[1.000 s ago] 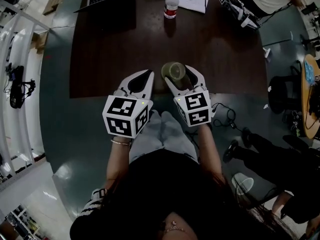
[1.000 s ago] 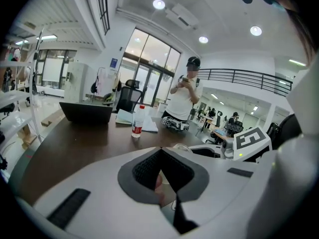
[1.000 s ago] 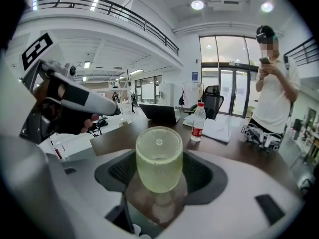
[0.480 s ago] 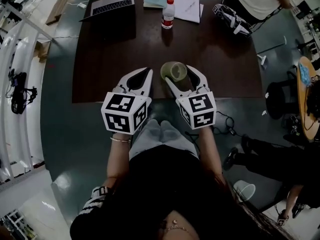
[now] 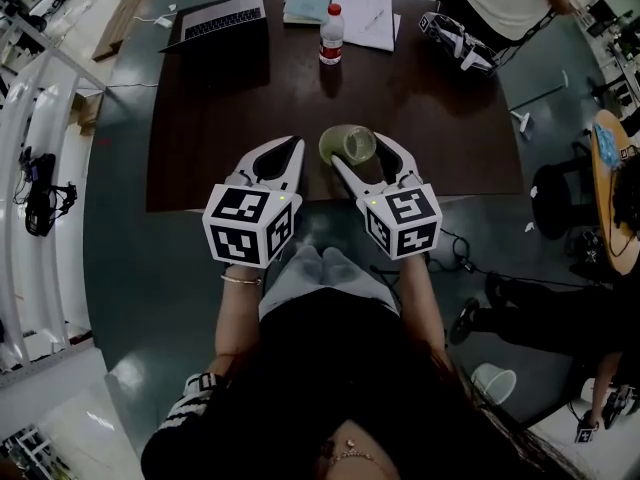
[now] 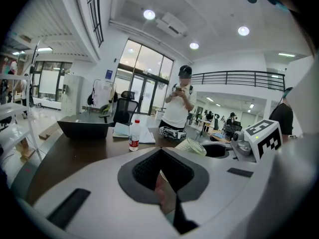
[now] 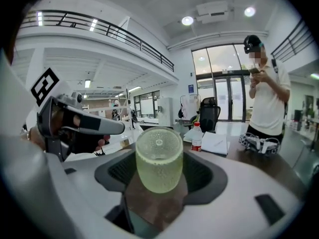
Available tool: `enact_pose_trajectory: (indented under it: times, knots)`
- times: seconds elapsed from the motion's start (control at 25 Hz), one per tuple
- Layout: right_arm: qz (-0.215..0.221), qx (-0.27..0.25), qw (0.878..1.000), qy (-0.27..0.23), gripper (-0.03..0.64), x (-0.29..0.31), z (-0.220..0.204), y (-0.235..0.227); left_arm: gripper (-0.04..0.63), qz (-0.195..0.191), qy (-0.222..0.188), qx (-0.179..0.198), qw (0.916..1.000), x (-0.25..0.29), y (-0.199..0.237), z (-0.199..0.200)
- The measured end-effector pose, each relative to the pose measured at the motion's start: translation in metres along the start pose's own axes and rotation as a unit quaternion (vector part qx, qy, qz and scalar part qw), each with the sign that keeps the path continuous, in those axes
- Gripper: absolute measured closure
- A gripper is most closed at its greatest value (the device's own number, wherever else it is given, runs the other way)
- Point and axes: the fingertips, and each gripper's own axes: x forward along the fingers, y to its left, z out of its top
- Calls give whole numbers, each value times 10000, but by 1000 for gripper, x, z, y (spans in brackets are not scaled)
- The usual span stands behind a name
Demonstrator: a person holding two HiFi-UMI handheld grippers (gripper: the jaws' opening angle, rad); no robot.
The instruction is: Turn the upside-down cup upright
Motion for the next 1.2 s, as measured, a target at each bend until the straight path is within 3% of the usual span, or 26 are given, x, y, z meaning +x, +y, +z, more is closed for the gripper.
enact_pose_trajectory:
  times: [0.32, 0.56, 0.72, 0.92, 1.2]
  knots:
    - [415, 966, 9939, -333, 313, -8, -1, 0, 604, 82, -9, -37, 10000, -4, 2, -3]
    - [809, 1818, 9781, -608, 314, -15, 0, -2, 604, 120, -79, -108, 9998, -7, 4, 1]
    - [1168, 2570, 9556, -840, 313, -18, 2, -4, 604, 100, -96, -149, 9998, -7, 4, 2]
    - [1631, 3475, 9172, -1064, 314, -22, 1, -5, 604, 50, -102, -134, 9998, -9, 2, 2]
    - [2049, 4093, 8798, -1281, 313, -23, 4, -6, 604, -39, -147, -165, 9997, -12, 2, 3]
